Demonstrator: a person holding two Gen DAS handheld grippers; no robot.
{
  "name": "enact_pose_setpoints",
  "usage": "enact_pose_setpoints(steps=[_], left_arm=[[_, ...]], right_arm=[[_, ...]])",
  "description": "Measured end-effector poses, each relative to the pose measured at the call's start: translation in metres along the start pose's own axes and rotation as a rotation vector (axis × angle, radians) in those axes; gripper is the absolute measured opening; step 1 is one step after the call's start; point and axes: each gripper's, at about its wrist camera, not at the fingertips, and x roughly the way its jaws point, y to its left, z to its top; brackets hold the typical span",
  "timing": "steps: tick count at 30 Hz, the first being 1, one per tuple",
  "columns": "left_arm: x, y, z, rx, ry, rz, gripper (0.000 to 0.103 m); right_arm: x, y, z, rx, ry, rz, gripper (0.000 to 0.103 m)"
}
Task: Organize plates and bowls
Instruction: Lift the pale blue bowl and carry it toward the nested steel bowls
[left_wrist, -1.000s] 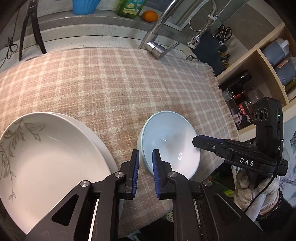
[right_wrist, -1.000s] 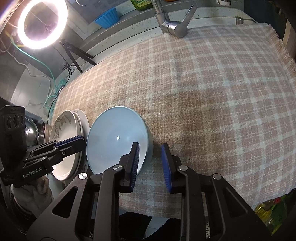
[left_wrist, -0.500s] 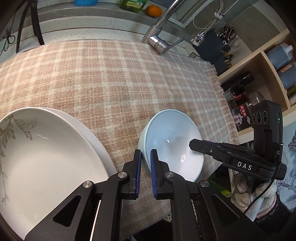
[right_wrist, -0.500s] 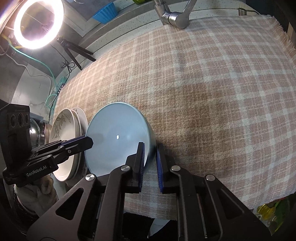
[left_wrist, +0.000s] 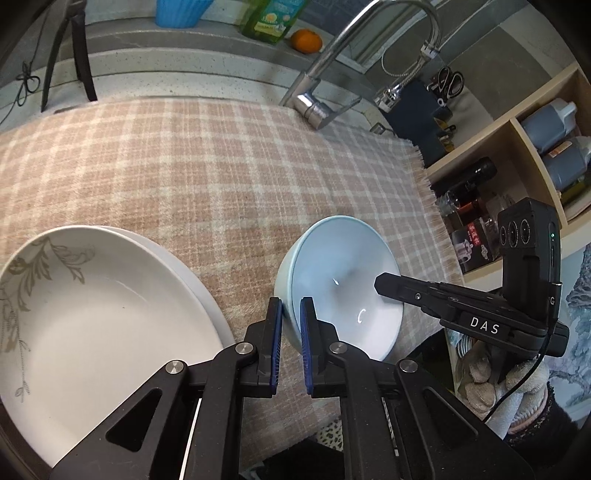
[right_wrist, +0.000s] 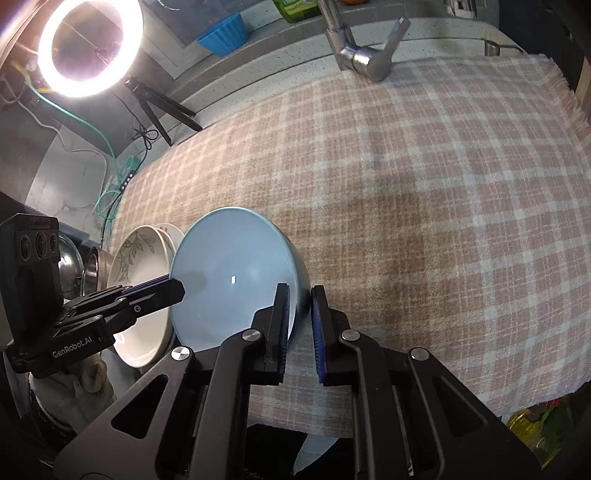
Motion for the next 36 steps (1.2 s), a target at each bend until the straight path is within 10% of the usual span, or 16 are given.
enact_pose_setpoints(steps=[36], left_arm=[[-0.181,0.127,-0.055,-0.295,-0.343,0.164,0.008]], right_arm=[[0.04,0.235,0.026,-0.405,0.035,0.22,0.012]])
